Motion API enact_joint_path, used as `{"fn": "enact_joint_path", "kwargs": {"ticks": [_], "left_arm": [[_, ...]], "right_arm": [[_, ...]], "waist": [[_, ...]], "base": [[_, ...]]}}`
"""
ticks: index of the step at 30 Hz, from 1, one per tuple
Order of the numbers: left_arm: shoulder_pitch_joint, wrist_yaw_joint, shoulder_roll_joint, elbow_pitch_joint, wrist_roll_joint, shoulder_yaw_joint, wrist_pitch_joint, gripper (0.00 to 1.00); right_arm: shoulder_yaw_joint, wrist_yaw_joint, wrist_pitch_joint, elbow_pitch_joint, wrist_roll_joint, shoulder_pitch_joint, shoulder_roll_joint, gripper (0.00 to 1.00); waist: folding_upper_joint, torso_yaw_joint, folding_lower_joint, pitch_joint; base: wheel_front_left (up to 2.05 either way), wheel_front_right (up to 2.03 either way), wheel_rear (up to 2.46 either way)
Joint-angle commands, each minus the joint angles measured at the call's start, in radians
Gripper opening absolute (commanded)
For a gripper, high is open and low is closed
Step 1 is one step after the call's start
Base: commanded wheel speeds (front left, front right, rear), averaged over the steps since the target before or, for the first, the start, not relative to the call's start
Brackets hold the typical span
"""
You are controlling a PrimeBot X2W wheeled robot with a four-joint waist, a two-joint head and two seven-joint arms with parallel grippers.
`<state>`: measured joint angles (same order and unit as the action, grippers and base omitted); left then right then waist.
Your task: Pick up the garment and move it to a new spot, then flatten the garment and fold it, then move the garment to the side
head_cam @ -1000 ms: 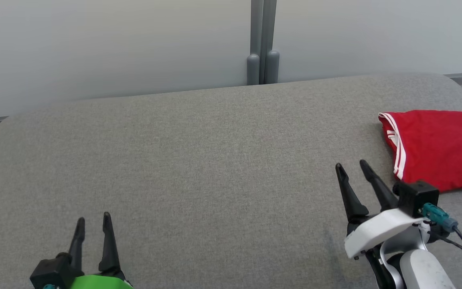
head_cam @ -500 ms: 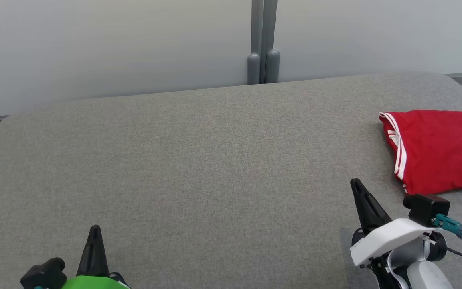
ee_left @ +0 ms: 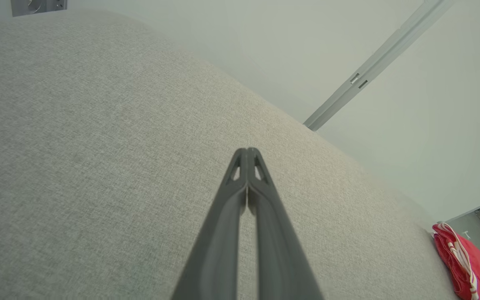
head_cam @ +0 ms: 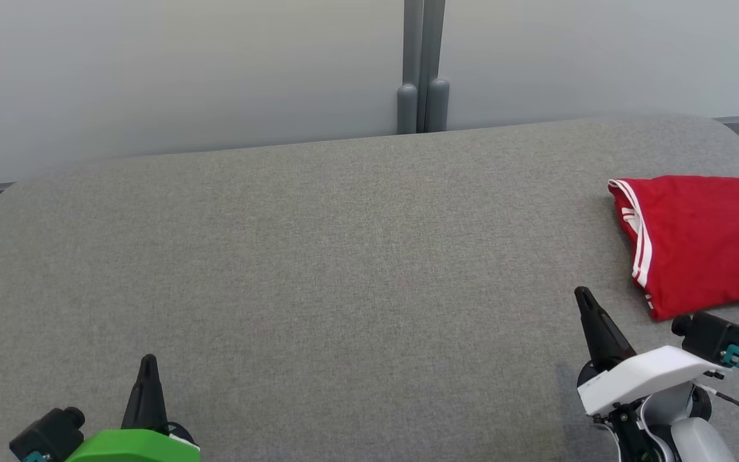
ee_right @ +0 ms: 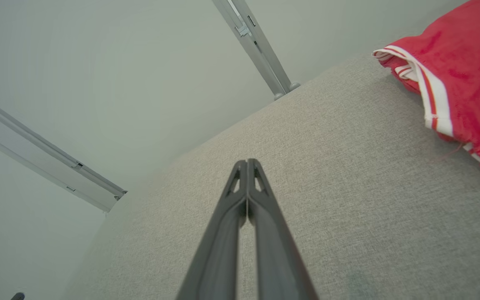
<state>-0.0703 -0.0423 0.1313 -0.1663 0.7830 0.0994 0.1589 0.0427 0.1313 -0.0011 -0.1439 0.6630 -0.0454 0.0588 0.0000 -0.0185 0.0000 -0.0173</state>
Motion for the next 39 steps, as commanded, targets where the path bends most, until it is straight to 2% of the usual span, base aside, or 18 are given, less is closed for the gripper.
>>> {"fn": "enact_joint_path", "kwargs": {"ticks": [1, 15, 39], "left_arm": [[0.030, 0.011, -0.001, 0.011, 0.034, -0.011, -0.007, 0.00], [0.056, 0.047, -0.015, 0.000, 0.213, -0.046, -0.054, 0.00], [0.089, 0.095, -0.036, -0.012, 0.445, -0.093, -0.119, 0.00]], "right_arm": [[-0.007, 0.000, 0.005, 0.009, 0.037, -0.024, 0.008, 0.00], [-0.032, 0.000, 0.026, -0.009, 0.248, -0.030, 0.014, 0.00], [-0.070, 0.000, 0.057, -0.034, 0.520, -0.035, 0.020, 0.00]], "waist": [[0.0000, 0.000, 0.0000, 0.000], [0.0000, 0.003, 0.0000, 0.003], [0.0000, 0.007, 0.0000, 0.007]], "base": [[0.00, 0.00, 0.00], [0.00, 0.00, 0.00], [0.00, 0.00, 0.00]]}}
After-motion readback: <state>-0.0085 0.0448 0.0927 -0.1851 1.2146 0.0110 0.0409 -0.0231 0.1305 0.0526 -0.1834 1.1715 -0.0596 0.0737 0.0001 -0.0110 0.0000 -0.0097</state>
